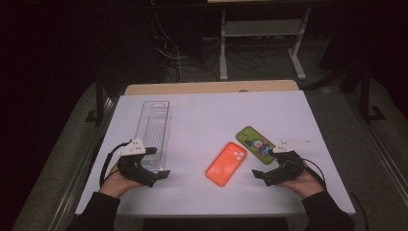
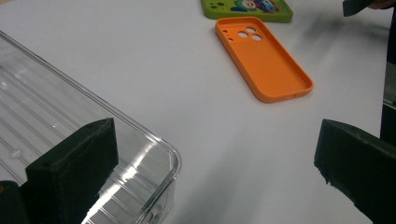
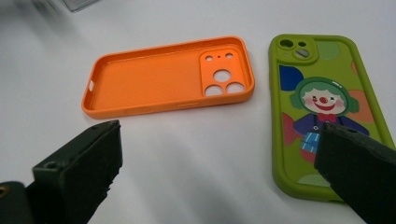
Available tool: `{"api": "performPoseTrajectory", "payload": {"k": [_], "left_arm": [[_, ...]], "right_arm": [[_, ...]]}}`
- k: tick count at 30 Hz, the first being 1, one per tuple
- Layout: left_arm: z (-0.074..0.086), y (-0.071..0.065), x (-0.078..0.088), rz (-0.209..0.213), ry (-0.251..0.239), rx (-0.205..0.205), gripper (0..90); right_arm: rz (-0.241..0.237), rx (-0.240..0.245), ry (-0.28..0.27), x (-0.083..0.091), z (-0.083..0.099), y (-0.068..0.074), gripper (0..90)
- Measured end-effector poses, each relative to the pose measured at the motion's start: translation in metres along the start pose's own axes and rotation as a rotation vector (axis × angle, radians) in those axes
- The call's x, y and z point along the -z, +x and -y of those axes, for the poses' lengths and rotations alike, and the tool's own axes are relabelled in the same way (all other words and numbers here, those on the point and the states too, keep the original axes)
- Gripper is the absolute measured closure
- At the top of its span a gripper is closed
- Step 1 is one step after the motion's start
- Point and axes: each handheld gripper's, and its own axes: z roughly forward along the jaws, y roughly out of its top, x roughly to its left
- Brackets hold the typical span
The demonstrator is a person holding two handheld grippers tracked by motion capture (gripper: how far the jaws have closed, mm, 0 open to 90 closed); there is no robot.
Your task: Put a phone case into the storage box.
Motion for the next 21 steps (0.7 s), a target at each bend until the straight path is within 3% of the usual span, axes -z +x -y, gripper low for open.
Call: {"api": "performPoseTrajectory", "payload": {"k": [7,16,21], "left_arm": [[-0.002,0.002,-0.001,-0.004,0.011,-0.009,0.0],[-0.002,0.002,0.001,0.003,0.003,-0.005,0.0],[-0.003,0.002,0.001,0.007,-0.001,0.006,0.0]], "right_arm": [[0.005,-0.014,0.006,0.003,-0.004,0.000,6.0],[0.010,-0.047,0.032,0.002,-0.016,0.000,26.2],[0.023,-0.047,0.050,-0.005,-0.023,-0.001,43.4]]}}
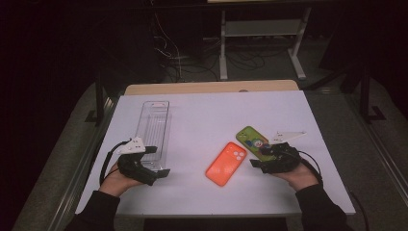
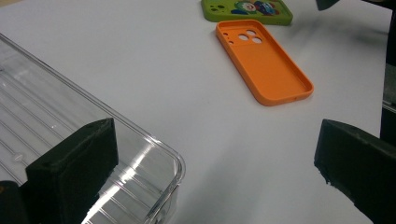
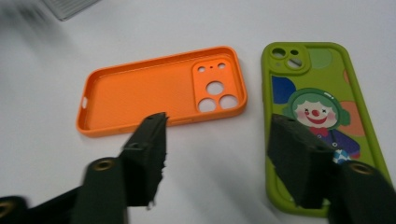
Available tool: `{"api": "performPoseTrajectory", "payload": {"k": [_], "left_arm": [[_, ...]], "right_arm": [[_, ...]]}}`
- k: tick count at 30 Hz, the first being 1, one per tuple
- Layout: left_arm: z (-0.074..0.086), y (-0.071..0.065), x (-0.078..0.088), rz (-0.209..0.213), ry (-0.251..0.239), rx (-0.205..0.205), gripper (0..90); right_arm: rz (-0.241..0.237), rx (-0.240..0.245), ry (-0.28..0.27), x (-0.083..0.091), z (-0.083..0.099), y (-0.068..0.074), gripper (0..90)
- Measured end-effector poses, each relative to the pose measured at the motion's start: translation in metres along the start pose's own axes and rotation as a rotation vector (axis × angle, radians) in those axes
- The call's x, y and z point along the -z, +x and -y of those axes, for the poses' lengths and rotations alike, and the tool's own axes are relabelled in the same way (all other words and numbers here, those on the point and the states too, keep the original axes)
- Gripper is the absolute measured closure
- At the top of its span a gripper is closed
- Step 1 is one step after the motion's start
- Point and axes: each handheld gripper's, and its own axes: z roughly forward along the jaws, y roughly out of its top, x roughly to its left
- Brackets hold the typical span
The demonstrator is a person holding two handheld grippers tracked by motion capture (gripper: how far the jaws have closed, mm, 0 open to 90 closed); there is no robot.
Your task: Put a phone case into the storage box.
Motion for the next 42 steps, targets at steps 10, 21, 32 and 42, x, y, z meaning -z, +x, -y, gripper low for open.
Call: {"api": "performPoseTrajectory", "payload": {"k": [10,21,32,42], "left_arm": [[0.000,0.000,0.000,0.002,0.003,-0.001,0.0],[0.000,-0.001,0.001,0.003,-0.006,0.000,0.0],[0.000,-0.001,0.001,0.002,-0.004,0.000,0.0],[0.000,-0.002,0.001,0.004,-0.006,0.004,0.0]], "right_arm": [[-0.001,-0.001,0.076,-0.024,-0.016,-0.002,77.6],[0.025,0.011,0.138,-0.043,-0.018,-0.007,88.1],[0.035,0.007,0.150,-0.056,-0.018,-0.011,88.2],[0.038,0.008,0.146,-0.065,-0.026,-0.012,88.2]]}}
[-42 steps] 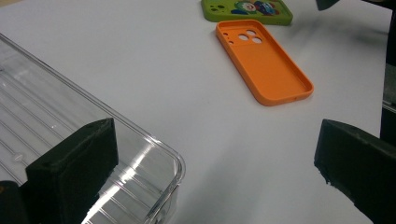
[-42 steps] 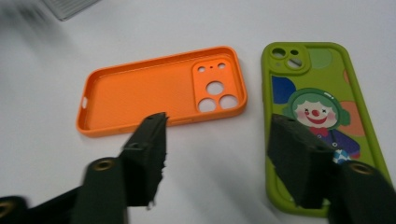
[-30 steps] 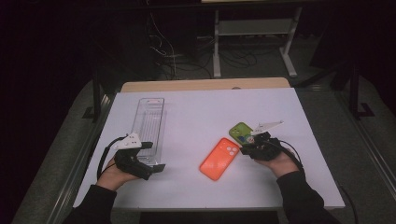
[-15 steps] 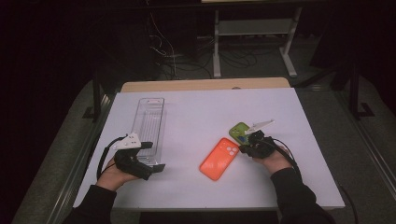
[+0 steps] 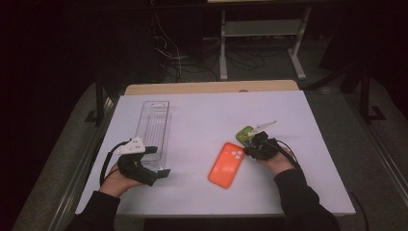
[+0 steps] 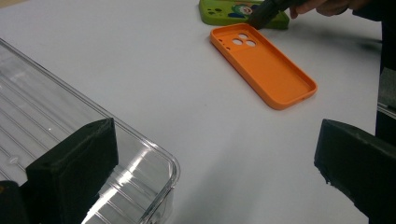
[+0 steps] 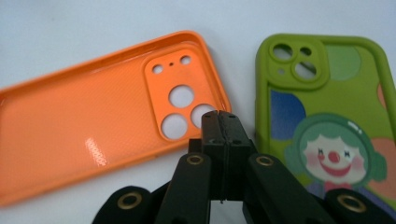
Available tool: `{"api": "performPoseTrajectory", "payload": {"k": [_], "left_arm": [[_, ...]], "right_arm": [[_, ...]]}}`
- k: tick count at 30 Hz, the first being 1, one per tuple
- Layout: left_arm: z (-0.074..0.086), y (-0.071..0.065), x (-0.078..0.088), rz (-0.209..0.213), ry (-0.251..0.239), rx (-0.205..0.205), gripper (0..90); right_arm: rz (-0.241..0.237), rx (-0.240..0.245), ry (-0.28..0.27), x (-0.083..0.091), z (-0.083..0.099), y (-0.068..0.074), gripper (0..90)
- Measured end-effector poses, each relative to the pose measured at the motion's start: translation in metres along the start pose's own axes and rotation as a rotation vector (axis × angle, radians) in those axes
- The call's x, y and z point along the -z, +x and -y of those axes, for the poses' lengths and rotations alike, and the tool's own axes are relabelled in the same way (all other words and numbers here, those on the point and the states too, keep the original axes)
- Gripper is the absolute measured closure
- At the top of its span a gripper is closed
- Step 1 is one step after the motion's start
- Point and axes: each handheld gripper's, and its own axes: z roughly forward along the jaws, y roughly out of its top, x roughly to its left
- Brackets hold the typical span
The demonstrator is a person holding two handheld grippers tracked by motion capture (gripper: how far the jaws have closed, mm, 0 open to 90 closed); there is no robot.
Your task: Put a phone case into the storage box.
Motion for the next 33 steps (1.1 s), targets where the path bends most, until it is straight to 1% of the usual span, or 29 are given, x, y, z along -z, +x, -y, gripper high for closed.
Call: {"api": "performPoseTrajectory", "payload": {"k": [6,10,12,15,18,21,23,27,28,32,33], "left_arm": [[0.000,0.000,0.000,0.002,-0.003,0.004,0.0],[0.000,0.001,0.000,0.003,-0.004,-0.006,0.0],[0.000,0.001,0.000,0.003,-0.006,-0.012,0.0],[0.000,0.001,0.000,0.003,-0.005,-0.006,0.0],[0.001,0.001,0.000,0.003,-0.005,-0.007,0.0],[0.000,0.001,0.000,0.004,-0.005,-0.007,0.0],[0.000,0.001,0.000,0.006,-0.009,-0.008,0.0],[0.000,0.001,0.000,0.005,-0.008,-0.009,0.0],[0.000,0.001,0.000,0.006,-0.008,-0.008,0.0],[0.001,0.001,0.000,0.005,-0.008,-0.010,0.0],[0.001,0.001,0.000,0.006,-0.008,-0.009,0.0]], "right_arm": [[0.002,0.013,0.000,-0.008,-0.012,0.001,88.2],[-0.003,0.011,0.000,-0.014,-0.018,0.002,88.2],[-0.005,0.021,-0.002,-0.017,-0.022,0.002,88.2],[-0.015,0.028,0.001,-0.024,-0.030,0.006,88.2],[-0.022,0.027,0.001,-0.027,-0.033,0.007,88.2],[-0.022,0.039,0.003,-0.031,-0.038,0.010,88.2],[-0.025,0.046,0.009,-0.034,-0.042,0.014,88.2],[-0.039,0.062,0.013,-0.039,-0.048,0.019,88.2],[-0.039,0.062,0.013,-0.039,-0.048,0.019,88.2],[-0.032,0.088,0.018,-0.043,-0.052,0.024,88.2],[-0.033,0.086,0.017,-0.043,-0.052,0.025,88.1]]}}
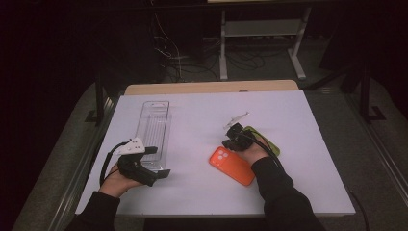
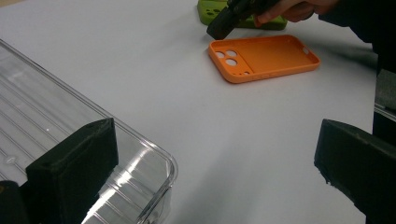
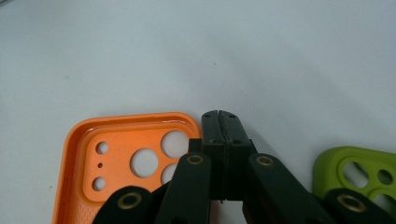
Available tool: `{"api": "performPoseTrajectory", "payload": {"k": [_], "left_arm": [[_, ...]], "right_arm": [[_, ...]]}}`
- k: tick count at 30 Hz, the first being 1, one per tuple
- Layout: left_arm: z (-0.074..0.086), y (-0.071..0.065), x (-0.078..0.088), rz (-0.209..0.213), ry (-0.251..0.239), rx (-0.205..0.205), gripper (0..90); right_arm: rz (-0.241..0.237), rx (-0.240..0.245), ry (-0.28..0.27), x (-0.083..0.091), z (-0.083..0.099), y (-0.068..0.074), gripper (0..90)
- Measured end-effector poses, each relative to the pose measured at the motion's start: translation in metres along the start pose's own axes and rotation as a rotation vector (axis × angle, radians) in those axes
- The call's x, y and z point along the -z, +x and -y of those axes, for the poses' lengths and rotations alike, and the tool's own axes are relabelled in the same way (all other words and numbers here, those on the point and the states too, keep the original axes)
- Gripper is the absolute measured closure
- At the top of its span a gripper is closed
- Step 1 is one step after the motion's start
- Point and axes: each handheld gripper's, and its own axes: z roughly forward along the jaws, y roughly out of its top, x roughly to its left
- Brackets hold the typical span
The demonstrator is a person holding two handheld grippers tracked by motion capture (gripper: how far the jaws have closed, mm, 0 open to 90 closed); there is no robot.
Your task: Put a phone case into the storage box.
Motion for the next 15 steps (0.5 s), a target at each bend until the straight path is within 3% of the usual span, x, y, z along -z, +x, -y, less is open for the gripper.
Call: {"api": "performPoseTrajectory", "payload": {"k": [11,15], "left_arm": [[0.001,-0.001,0.001,-0.005,0.006,0.006,0.0],[0.001,-0.001,0.000,-0.007,0.007,0.006,0.0]], "right_arm": [[0.004,-0.015,-0.045,0.028,0.018,-0.002,80.5],[0.005,-0.021,-0.057,0.045,0.029,-0.004,72.1]]}}
